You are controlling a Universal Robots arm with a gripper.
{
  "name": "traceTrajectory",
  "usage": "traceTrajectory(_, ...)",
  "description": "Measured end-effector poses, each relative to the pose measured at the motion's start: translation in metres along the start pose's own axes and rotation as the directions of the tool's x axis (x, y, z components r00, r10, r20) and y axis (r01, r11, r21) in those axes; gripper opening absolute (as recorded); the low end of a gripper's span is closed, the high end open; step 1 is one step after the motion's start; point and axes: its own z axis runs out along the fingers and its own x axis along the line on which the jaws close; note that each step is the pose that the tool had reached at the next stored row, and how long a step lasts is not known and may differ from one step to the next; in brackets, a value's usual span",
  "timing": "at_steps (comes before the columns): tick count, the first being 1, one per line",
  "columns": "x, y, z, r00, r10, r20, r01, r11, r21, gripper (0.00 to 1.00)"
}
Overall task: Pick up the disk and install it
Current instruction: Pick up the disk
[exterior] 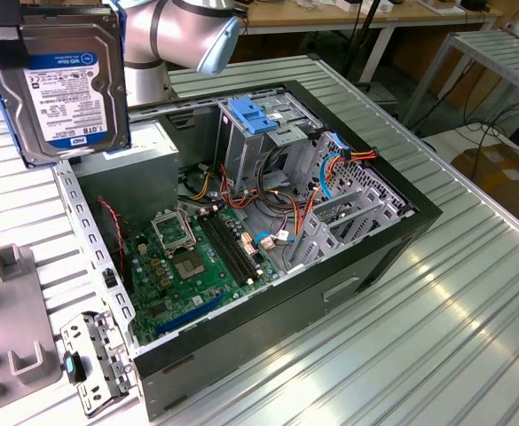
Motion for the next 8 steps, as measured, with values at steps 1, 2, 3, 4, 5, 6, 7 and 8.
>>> traceTrajectory(1, 0.0000, -0.0024, 0.0000, 1.0000, 0.000, 0.0000, 0.000, 1.0000, 0.0000, 0.37)
traceTrajectory(2, 0.0000, -0.0045, -0.0001, 1.0000, 0.000, 0.0000, 0.000, 1.0000, 0.0000, 0.37)
traceTrajectory(3, 0.0000, -0.0078, -0.0001, 1.0000, 0.000, 0.0000, 0.000, 1.0000, 0.0000, 0.37)
traceTrajectory(4, 0.0000, -0.0107, -0.0001, 1.0000, 0.000, 0.0000, 0.000, 1.0000, 0.0000, 0.37)
traceTrajectory(5, -0.0001, -0.0123, -0.0001, 1.0000, 0.000, 0.0000, 0.000, 1.0000, 0.0000, 0.37)
traceTrajectory(6, -0.0001, -0.0162, -0.0002, 1.0000, 0.000, -0.0001, 0.000, 1.0000, 0.0000, 0.37)
traceTrajectory(7, -0.0002, -0.0194, -0.0001, 1.0000, 0.000, 0.0001, 0.000, 1.0000, 0.0000, 0.37)
traceTrajectory(8, -0.0002, -0.0235, -0.0002, 1.0000, 0.000, 0.0000, 0.000, 1.0000, 0.0000, 0.37)
